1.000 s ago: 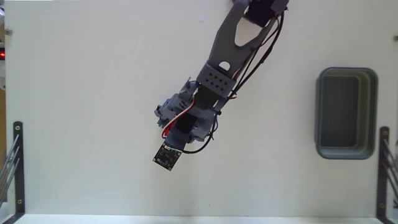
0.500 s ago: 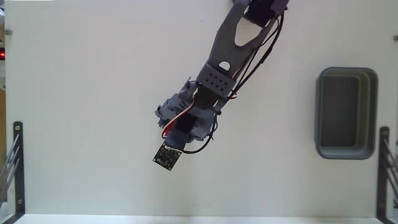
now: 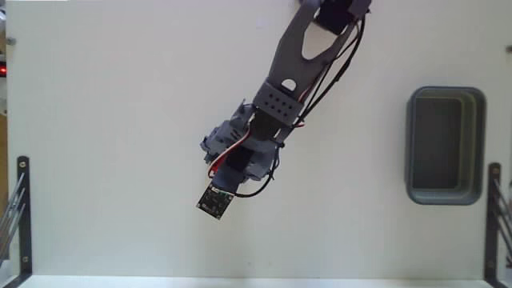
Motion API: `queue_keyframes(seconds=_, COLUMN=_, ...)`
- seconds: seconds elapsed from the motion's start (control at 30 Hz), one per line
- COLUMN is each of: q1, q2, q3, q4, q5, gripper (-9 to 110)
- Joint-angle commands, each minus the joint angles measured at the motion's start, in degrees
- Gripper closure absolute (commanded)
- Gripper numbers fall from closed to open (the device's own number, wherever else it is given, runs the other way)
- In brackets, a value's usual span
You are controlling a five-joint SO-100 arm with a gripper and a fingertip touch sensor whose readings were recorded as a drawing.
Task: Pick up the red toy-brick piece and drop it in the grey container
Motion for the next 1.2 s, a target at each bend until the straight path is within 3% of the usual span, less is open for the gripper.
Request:
queue_keyframes(seconds=0.0, q1=0.64, q2=2.07, q3=-0.29, q4=-1.08, q5=0.09, gripper=44)
queue_keyframes(seconds=1.17, q1=0.64, q2=2.07, q3=-0.29, q4=-1.08, q5=0.09, gripper=48)
